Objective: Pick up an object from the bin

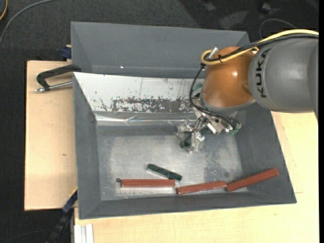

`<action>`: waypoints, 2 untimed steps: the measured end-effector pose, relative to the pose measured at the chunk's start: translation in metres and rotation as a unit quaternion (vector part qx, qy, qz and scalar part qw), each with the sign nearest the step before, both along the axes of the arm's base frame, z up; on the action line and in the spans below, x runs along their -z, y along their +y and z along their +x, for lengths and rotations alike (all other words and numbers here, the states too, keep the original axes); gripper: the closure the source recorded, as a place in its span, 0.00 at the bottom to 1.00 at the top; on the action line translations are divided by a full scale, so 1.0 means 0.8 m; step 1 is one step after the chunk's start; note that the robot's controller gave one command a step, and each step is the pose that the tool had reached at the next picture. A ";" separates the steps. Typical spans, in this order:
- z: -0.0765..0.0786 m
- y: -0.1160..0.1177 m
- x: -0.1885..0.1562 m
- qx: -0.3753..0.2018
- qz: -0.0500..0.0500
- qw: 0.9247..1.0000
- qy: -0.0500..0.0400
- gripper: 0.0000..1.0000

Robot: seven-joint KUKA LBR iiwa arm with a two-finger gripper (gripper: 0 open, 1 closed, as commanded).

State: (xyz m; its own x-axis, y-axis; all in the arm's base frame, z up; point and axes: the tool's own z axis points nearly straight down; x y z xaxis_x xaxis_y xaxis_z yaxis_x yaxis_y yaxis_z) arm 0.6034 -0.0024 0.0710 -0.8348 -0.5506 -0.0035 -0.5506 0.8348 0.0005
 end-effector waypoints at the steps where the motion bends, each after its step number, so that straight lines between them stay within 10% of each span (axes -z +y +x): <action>1: 0.004 0.002 -0.065 0.001 0.000 1.000 -0.005 1.00; 2: 0.007 0.003 -0.087 0.002 0.000 1.000 -0.004 1.00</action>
Offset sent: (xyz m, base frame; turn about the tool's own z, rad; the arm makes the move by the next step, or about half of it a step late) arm 0.0000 0.0001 0.0472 0.0000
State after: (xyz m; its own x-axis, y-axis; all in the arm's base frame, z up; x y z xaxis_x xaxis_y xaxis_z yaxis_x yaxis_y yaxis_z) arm 0.6088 -0.0003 0.1408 -0.8366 -0.5478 -0.0099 -0.5478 0.8366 -0.0041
